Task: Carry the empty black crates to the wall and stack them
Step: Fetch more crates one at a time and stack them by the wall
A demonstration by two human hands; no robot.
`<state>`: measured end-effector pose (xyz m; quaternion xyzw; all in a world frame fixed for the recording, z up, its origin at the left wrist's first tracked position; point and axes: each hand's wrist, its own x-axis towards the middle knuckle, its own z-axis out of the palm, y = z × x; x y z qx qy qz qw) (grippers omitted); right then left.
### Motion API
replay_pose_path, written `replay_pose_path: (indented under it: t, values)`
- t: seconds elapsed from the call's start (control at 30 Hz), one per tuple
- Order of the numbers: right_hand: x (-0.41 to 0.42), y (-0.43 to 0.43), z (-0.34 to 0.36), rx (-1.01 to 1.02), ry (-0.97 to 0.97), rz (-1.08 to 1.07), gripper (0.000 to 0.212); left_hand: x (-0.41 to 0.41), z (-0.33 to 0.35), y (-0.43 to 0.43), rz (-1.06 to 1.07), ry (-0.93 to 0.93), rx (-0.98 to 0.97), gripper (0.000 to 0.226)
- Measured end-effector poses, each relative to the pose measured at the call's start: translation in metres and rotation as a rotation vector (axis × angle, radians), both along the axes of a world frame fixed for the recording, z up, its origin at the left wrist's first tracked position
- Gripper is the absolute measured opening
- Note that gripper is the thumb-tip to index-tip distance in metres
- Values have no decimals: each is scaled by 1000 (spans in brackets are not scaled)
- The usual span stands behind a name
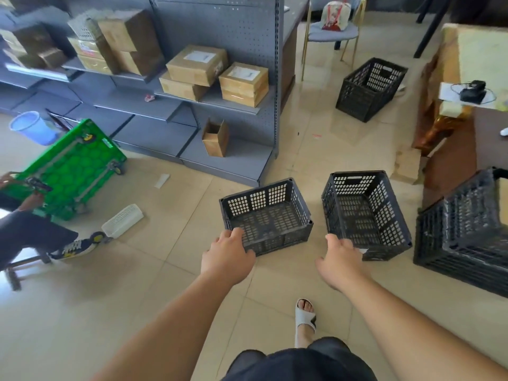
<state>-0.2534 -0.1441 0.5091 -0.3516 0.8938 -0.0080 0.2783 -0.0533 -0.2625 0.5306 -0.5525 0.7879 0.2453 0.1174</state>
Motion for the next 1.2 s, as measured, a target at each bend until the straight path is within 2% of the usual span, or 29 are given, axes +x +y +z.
replay_pose_path:
  t: [0.23, 0.37, 0.53, 0.9, 1.2]
  values:
    - [-75, -112, -3, 25, 0, 128, 51, -66, -18, -64, 263, 116, 167, 63]
    - [-100, -171, -17, 82, 7, 182, 47, -78, -37, -108, 340, 107, 188, 58]
    - [-120, -254, -44, 144, -23, 171, 57, -91, -72, -182, 387, 93, 209, 56]
    - [-148, -384, -136, 241, -74, 105, 58, -106, -159, -307, 469, 13, 340, 56]
    - [-183, -430, -236, 287, -97, 75, 51, -125, -250, -341, 537, -73, 372, 54]
